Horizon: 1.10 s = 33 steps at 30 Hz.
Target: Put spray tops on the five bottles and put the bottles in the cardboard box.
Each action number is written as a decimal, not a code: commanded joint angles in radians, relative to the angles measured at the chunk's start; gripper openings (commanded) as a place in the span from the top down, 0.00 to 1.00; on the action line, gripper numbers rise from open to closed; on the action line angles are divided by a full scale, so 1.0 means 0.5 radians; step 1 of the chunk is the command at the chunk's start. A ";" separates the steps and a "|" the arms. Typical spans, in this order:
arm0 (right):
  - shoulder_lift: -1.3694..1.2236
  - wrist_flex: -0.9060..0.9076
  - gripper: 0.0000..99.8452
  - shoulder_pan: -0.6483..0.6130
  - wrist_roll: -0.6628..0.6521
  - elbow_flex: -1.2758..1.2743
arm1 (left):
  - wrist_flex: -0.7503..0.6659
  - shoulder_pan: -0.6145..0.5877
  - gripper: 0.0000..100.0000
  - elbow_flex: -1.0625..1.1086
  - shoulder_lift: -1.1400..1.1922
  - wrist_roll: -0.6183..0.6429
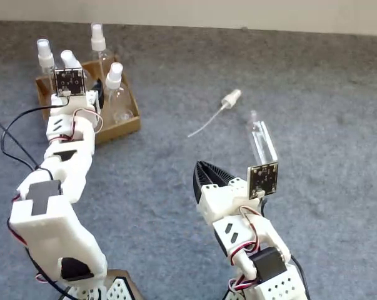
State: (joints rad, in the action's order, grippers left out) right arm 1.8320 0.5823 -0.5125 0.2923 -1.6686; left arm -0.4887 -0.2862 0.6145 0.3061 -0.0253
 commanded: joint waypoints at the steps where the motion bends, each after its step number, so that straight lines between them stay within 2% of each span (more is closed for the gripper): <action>1: 0.014 0.008 0.99 0.032 0.006 -0.348 | -0.052 -0.017 0.86 -0.189 0.066 -0.015; 14: 0.014 0.011 0.99 0.032 0.006 -0.345 | -0.043 -0.020 0.86 -0.293 0.269 -0.021; 19: 0.014 0.011 0.99 0.032 0.006 -0.345 | -0.037 -0.020 0.86 -0.287 0.269 -0.175; 27: 0.014 0.011 0.99 0.032 0.006 -0.345 | 0.003 -0.078 0.85 -0.275 0.269 -0.172; 33: 0.014 0.011 0.99 0.032 0.006 -0.345 | 0.117 -0.084 0.69 -0.269 0.269 -0.172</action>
State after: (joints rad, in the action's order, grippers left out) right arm 1.8320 0.5823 -0.5125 0.2923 -1.6686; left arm -0.4626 -0.3122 0.5056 0.4457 -0.1036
